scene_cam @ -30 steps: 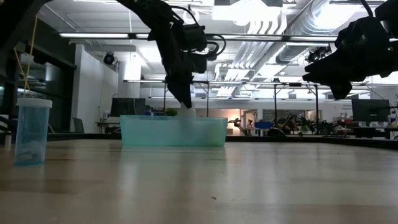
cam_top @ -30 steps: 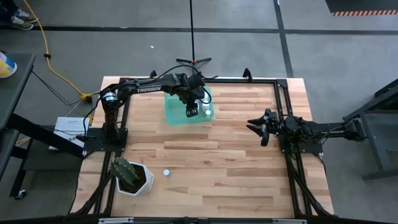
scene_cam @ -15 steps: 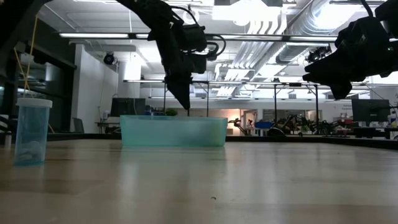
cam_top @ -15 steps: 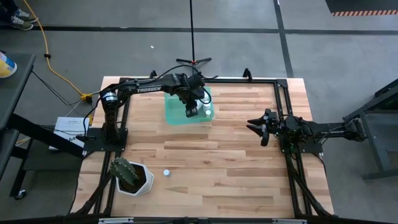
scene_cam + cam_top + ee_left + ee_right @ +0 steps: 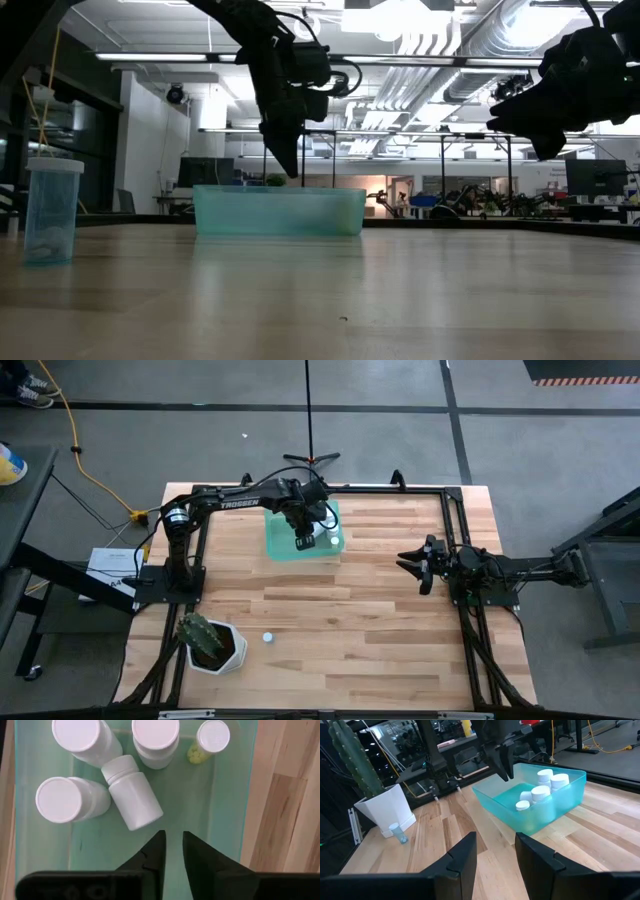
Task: Pick and place pill bottles into a basket
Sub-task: Put the blue pill bottle into the green bin
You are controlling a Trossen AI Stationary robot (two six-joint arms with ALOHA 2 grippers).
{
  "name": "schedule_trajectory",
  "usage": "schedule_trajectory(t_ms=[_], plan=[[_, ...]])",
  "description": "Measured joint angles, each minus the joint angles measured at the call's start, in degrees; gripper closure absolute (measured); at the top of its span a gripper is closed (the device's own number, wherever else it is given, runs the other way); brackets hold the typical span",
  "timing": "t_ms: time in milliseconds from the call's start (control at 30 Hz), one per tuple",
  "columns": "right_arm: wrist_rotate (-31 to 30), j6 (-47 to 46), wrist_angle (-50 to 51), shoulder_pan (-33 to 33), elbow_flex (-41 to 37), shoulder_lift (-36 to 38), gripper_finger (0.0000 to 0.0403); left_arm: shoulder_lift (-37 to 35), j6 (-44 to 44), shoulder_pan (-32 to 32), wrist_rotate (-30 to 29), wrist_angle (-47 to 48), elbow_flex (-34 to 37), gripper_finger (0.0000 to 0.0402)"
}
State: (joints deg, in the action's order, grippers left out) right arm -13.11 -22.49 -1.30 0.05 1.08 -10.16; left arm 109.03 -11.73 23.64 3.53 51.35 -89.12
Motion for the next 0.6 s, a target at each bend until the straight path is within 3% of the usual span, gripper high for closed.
schedule_trajectory(t_ms=[200, 333, 600], plan=[[0.0, 0.0, 0.0, 0.0, 0.0, 0.0, 0.0277, 0.0, 0.2, 0.0, 0.2, 0.4, 0.0, 0.0247], [0.0, 0.0, 0.0, 0.0, 0.0, 0.0, 0.0277, -0.4, 1.3, -0.4, 3.5, 1.9, 0.0, 0.0216], [0.0, 0.0, 0.0, 0.0, 0.0, 0.0, 0.0277, -5.9, 0.3, -4.8, 5.0, 1.4, -0.1, 0.019]])
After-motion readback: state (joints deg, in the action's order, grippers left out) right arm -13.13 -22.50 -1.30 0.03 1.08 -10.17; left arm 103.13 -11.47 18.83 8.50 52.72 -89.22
